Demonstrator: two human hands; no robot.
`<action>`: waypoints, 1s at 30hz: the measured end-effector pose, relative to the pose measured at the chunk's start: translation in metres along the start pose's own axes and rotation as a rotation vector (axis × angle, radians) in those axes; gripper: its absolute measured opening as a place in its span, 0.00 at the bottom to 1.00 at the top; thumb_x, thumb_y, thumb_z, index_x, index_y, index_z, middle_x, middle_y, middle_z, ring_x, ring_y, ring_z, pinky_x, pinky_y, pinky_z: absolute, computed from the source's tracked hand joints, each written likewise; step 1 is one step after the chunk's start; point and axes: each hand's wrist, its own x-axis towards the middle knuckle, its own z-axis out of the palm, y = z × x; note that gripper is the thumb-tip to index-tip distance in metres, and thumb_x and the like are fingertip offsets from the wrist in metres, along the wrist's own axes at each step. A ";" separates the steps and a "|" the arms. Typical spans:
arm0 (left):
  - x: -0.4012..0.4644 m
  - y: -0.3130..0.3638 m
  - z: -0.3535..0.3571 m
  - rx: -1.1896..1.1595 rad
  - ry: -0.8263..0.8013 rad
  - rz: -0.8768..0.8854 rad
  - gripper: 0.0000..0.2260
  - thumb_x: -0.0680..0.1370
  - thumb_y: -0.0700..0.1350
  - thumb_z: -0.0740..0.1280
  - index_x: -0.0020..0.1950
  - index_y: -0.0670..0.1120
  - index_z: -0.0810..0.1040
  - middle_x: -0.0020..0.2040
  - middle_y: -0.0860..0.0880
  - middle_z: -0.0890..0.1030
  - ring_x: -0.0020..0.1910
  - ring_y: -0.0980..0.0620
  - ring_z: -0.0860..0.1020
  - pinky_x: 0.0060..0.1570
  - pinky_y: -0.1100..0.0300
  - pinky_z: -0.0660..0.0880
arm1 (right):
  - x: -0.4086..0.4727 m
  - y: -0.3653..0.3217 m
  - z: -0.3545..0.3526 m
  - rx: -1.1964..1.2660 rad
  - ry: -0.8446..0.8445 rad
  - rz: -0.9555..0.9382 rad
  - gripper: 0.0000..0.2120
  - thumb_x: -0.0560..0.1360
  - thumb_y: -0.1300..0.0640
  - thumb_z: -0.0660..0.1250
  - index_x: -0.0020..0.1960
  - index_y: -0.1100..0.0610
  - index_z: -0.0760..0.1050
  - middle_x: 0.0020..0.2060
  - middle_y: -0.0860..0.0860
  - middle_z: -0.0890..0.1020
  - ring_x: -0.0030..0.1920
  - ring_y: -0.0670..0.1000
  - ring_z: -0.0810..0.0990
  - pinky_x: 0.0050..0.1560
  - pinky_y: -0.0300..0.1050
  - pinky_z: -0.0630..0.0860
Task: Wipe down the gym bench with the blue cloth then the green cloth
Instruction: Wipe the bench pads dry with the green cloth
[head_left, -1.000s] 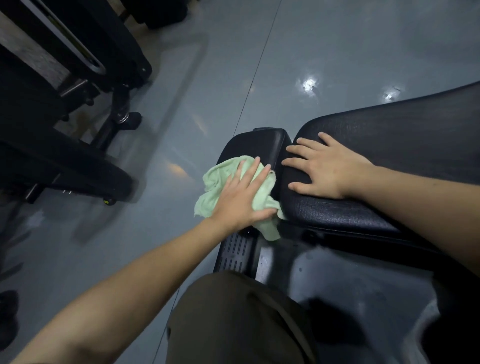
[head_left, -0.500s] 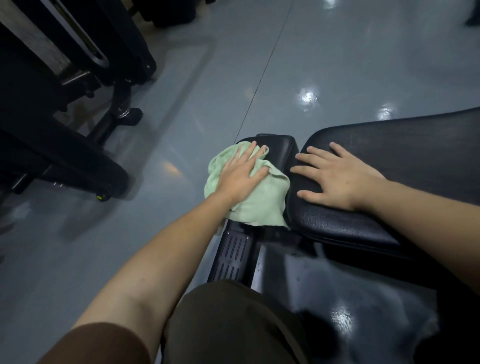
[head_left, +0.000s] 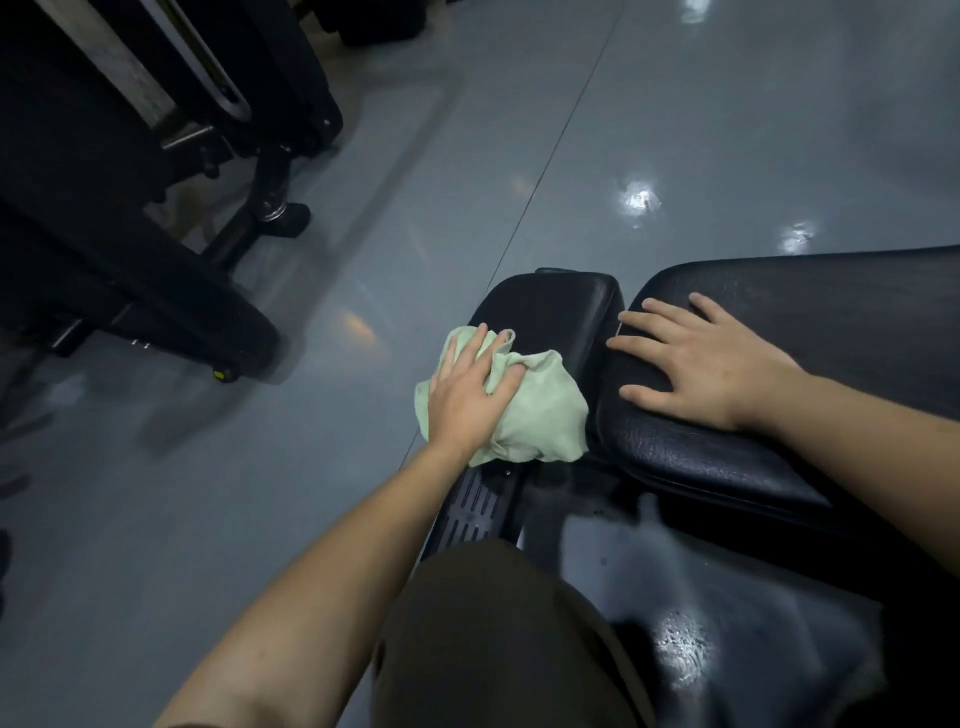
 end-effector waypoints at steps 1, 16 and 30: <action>0.001 0.001 0.001 0.006 0.004 -0.010 0.23 0.78 0.67 0.56 0.74 0.68 0.66 0.79 0.65 0.59 0.80 0.60 0.51 0.77 0.47 0.55 | 0.000 0.000 0.000 -0.003 0.000 0.001 0.41 0.71 0.27 0.35 0.79 0.41 0.53 0.80 0.45 0.53 0.80 0.49 0.47 0.78 0.58 0.44; 0.043 0.014 -0.007 0.121 -0.179 0.052 0.30 0.79 0.70 0.47 0.80 0.65 0.52 0.83 0.59 0.47 0.81 0.52 0.41 0.79 0.43 0.46 | 0.003 -0.002 0.000 0.005 -0.006 0.007 0.39 0.73 0.27 0.38 0.79 0.41 0.56 0.80 0.45 0.55 0.80 0.48 0.48 0.78 0.58 0.46; 0.030 -0.023 -0.063 0.062 -0.266 0.367 0.42 0.71 0.75 0.60 0.81 0.63 0.52 0.82 0.62 0.47 0.81 0.56 0.44 0.79 0.43 0.45 | 0.024 -0.019 -0.015 0.145 -0.048 -0.028 0.43 0.68 0.23 0.47 0.79 0.40 0.52 0.80 0.45 0.51 0.80 0.51 0.46 0.78 0.60 0.44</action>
